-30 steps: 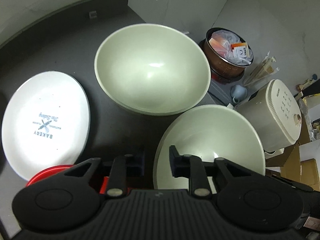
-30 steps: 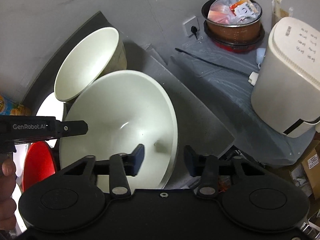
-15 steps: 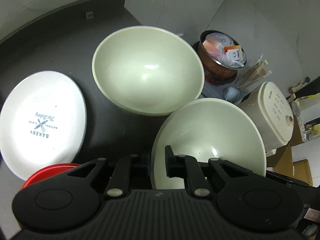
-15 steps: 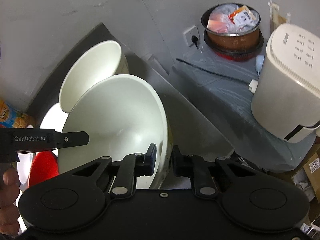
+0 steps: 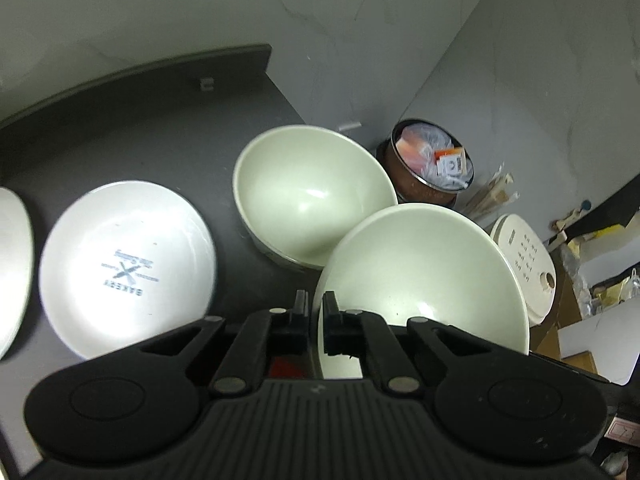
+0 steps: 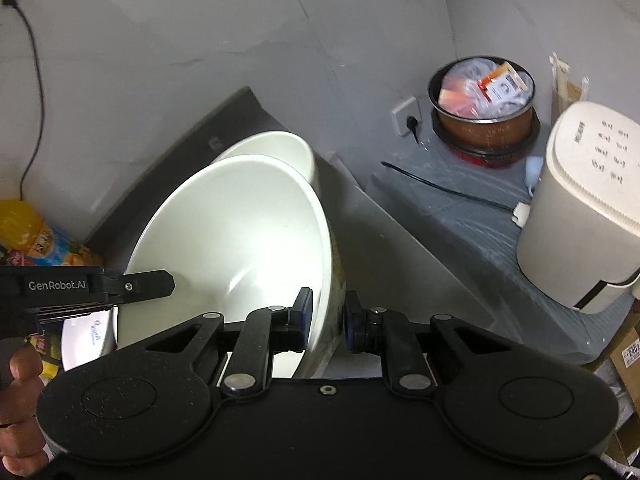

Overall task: Organize plates and bowls
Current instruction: 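Lift the cream bowl with both tools and lower it into the red bowl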

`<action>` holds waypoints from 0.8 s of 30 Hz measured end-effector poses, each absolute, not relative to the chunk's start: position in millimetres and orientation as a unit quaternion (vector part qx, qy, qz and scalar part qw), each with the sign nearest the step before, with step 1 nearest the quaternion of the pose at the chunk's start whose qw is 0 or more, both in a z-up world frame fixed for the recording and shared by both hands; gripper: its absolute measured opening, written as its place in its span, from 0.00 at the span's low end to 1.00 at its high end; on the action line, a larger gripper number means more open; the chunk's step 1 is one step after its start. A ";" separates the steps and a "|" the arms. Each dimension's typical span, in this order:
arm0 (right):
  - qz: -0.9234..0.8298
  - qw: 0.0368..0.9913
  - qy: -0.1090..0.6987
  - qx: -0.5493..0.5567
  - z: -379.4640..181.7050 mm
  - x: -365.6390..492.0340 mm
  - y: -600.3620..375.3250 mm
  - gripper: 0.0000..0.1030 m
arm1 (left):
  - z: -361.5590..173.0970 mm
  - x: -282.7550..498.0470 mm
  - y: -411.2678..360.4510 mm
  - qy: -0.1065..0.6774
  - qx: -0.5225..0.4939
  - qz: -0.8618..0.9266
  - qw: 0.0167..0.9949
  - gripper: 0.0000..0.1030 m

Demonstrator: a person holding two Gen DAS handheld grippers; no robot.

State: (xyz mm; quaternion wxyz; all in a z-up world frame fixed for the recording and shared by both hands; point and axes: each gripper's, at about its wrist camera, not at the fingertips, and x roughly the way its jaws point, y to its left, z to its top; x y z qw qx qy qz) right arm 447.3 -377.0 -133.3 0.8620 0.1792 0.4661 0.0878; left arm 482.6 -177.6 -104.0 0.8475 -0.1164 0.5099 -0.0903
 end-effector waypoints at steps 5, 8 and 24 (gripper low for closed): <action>0.095 0.867 0.457 0.177 -122.9 440.0 -364.8 0.16 | -92.9 467.8 -161.1 0.500 -0.125 -0.085 0.852 0.04; 0.101 0.870 0.452 0.172 -116.6 434.3 -357.3 0.16 | -86.0 456.9 -151.8 0.494 -0.128 -0.083 0.856 0.04; 0.135 0.866 0.457 0.151 -103.3 407.5 -311.7 0.16 | -83.6 408.4 -93.3 0.497 -0.149 -0.050 0.854 0.04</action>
